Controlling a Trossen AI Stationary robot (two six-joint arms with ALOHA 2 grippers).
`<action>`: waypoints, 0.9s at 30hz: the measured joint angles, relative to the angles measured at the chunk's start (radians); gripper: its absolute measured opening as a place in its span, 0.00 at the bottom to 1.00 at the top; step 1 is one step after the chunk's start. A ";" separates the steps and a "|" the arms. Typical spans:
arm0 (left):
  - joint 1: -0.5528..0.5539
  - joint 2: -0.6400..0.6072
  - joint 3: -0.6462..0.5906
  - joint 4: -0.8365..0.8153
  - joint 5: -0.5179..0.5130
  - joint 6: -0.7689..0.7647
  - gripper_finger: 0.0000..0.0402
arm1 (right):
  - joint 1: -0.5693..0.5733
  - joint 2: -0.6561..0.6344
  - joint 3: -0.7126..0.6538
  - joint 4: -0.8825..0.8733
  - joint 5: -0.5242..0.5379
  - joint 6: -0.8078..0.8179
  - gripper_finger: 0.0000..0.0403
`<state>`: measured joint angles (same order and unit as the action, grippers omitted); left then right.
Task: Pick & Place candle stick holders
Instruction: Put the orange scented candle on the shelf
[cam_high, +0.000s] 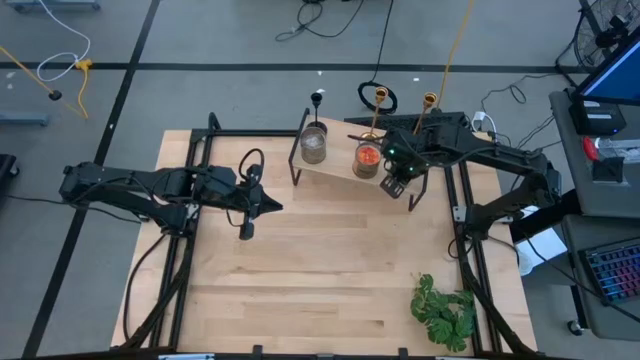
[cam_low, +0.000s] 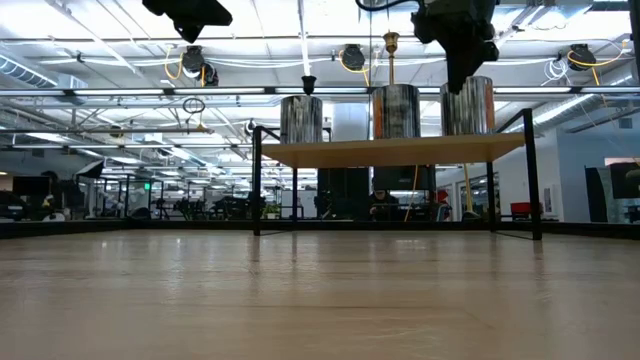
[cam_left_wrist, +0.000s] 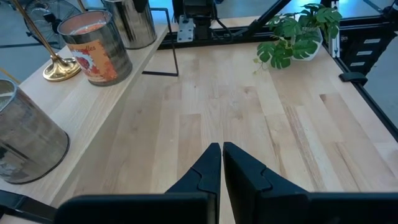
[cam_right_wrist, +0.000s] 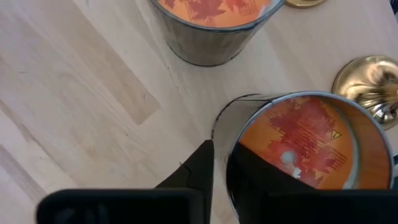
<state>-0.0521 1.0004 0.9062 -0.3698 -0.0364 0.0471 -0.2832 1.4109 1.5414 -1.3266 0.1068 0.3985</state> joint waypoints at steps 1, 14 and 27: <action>0.000 0.000 0.000 0.000 0.000 0.000 0.06 | 0.000 0.000 0.000 0.000 0.001 0.000 0.12; 0.000 0.000 0.000 0.000 0.000 -0.004 0.06 | 0.001 0.000 -0.001 -0.037 0.057 -0.017 0.21; 0.000 0.000 0.000 0.000 0.000 -0.022 0.06 | 0.004 -0.028 -0.002 -0.066 0.045 -0.017 0.20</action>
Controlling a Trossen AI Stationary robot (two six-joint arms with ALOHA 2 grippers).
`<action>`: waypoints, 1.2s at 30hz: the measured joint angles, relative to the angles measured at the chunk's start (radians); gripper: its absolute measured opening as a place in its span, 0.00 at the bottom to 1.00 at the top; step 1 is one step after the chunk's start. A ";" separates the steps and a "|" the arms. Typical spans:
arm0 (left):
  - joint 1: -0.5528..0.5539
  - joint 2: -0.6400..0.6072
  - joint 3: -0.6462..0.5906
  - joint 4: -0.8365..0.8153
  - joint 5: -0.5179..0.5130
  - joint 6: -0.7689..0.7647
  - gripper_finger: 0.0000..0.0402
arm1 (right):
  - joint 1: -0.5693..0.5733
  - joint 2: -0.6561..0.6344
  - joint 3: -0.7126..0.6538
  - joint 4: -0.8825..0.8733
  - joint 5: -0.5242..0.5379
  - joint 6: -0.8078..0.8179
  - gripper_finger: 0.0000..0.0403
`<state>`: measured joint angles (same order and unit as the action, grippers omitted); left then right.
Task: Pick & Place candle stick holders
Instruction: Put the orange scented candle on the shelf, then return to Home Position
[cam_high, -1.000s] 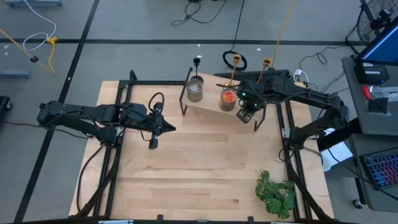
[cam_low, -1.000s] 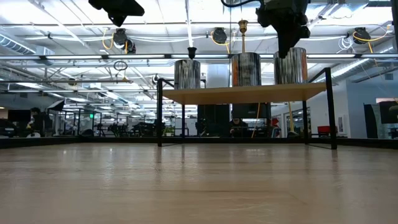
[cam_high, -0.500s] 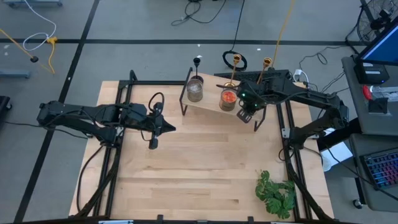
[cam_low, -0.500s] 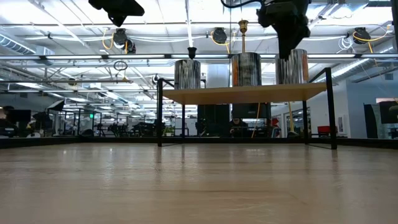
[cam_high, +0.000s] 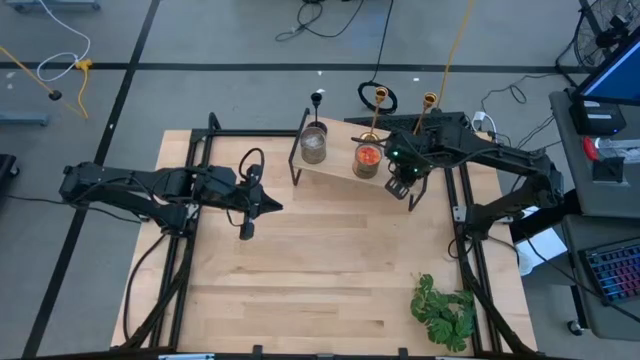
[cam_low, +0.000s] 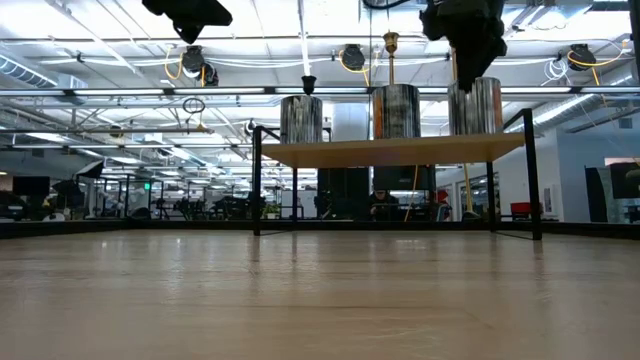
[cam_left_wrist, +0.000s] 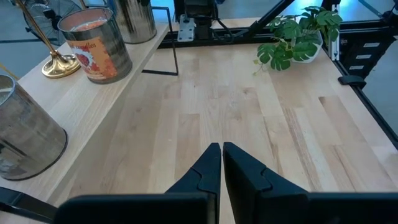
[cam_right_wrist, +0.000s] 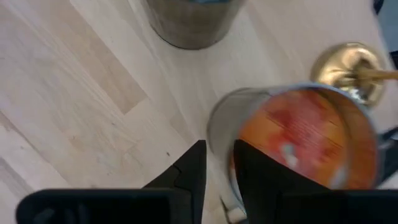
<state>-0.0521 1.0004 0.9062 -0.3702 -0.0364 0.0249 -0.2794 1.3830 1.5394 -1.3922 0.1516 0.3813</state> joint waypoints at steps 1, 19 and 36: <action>0.000 0.000 0.000 0.000 0.000 -0.001 0.06 | 0.000 -0.007 0.000 0.001 0.001 0.000 0.20; 0.000 -0.052 -0.001 0.016 -0.069 0.011 0.06 | 0.102 -0.178 0.000 0.222 -0.101 -0.059 0.21; 0.000 -0.561 -0.099 -0.091 -0.158 0.050 0.06 | 0.307 -0.553 -0.523 0.816 -0.160 -0.366 0.20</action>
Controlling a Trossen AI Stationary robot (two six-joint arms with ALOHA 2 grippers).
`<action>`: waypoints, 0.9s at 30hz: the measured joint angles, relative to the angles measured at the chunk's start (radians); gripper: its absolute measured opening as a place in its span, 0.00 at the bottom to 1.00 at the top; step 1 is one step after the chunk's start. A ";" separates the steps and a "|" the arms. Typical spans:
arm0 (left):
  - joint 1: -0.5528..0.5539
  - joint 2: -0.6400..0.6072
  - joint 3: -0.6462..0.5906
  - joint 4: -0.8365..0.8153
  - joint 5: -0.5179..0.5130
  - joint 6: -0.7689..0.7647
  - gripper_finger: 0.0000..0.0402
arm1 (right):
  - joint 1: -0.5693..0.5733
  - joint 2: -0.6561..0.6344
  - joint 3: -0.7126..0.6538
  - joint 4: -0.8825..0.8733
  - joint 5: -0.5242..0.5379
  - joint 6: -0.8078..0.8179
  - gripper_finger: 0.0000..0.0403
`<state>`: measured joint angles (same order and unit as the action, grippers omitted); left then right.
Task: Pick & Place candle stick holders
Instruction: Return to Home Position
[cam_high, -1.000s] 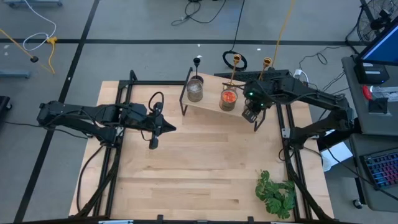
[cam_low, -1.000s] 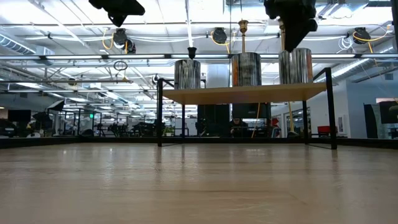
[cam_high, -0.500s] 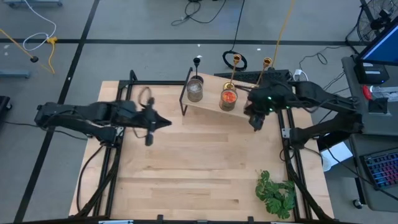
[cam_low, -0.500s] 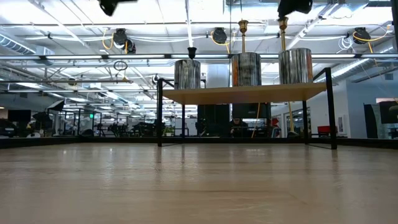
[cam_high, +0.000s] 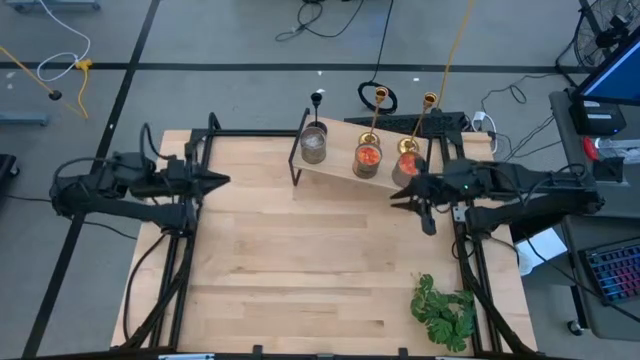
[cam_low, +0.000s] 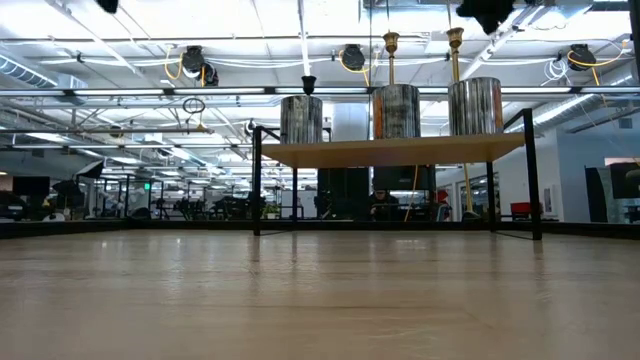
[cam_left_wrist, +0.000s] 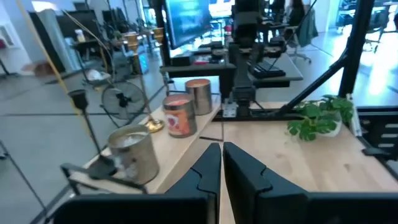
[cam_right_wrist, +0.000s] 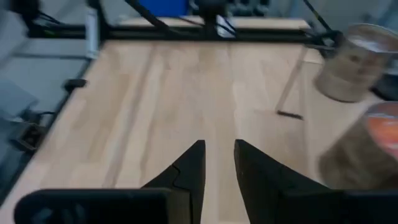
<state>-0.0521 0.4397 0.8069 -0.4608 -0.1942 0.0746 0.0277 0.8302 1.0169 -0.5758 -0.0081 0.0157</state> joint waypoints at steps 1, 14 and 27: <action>0.000 -0.027 -0.021 0.000 -0.002 0.006 0.06 | 0.000 -0.034 -0.049 0.042 -0.022 -0.004 0.20; 0.000 -0.253 -0.295 0.163 0.009 0.105 0.06 | -0.001 -0.428 -0.484 0.414 -0.074 -0.049 0.20; 0.000 -0.312 -0.588 0.393 0.012 0.096 0.06 | -0.001 -0.651 -0.659 0.433 -0.073 -0.028 0.20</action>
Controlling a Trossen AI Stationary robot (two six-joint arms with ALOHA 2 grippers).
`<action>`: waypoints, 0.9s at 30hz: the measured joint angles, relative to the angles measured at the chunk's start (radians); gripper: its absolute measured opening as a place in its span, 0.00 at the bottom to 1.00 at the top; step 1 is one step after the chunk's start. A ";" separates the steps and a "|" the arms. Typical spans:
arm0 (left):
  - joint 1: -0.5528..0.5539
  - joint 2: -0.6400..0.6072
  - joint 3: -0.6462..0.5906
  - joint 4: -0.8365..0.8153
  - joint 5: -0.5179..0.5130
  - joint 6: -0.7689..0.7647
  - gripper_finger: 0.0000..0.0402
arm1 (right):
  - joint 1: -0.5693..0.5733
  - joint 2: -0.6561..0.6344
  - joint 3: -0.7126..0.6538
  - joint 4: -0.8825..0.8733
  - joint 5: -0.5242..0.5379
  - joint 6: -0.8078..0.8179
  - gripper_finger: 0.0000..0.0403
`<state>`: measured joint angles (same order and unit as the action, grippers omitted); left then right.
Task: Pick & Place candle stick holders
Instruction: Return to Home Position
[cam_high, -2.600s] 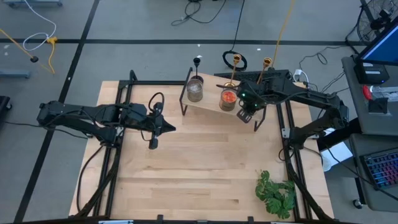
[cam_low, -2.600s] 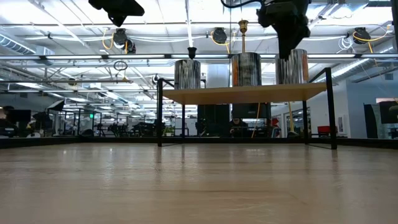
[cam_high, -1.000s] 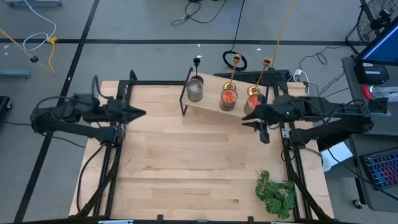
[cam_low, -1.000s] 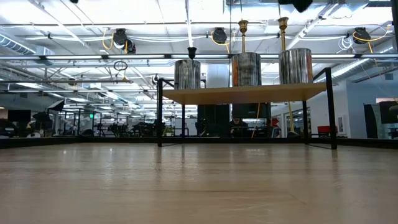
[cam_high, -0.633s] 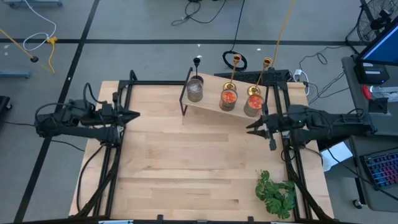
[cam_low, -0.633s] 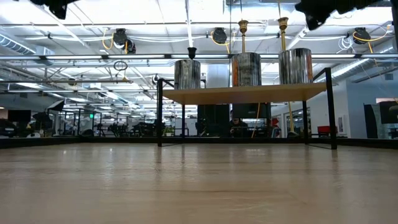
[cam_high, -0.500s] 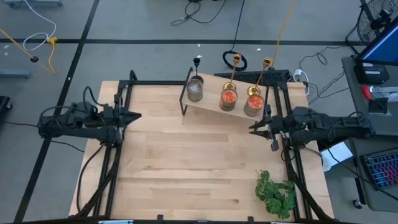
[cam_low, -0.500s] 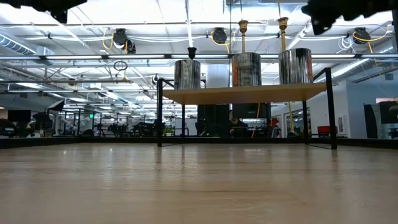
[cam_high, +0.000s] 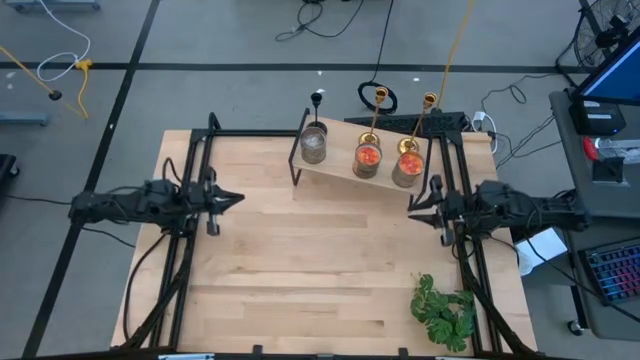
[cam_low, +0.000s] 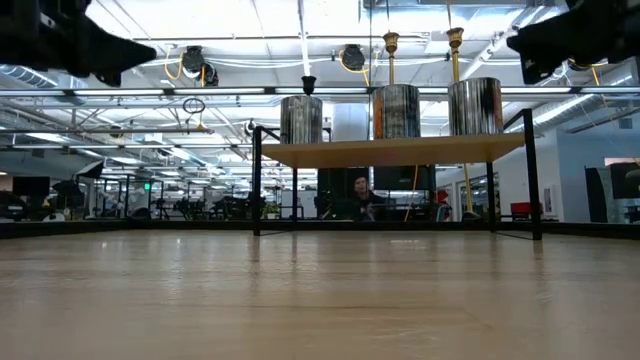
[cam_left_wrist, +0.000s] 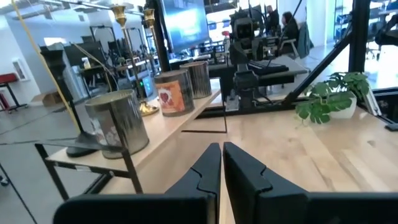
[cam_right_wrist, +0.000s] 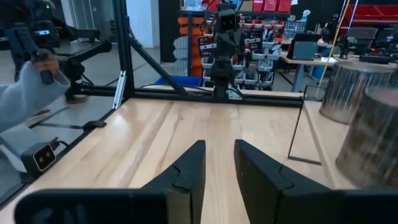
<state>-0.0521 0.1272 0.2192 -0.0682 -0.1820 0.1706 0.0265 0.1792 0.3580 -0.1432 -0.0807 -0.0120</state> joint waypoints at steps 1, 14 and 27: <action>0.000 0.001 -0.025 0.038 0.001 0.004 0.06 | 0.000 -0.012 -0.014 0.003 0.000 0.000 0.20; 0.000 0.000 -0.177 0.257 0.060 0.046 0.06 | 0.000 -0.163 -0.180 0.072 0.001 0.011 0.19; 0.000 0.002 -0.177 0.253 0.130 -0.021 0.06 | 0.000 -0.176 -0.317 0.228 0.003 0.003 0.19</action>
<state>-0.0521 0.1287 0.0422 0.1849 -0.0517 0.1498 0.0261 0.0032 0.0406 0.0850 -0.0776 -0.0090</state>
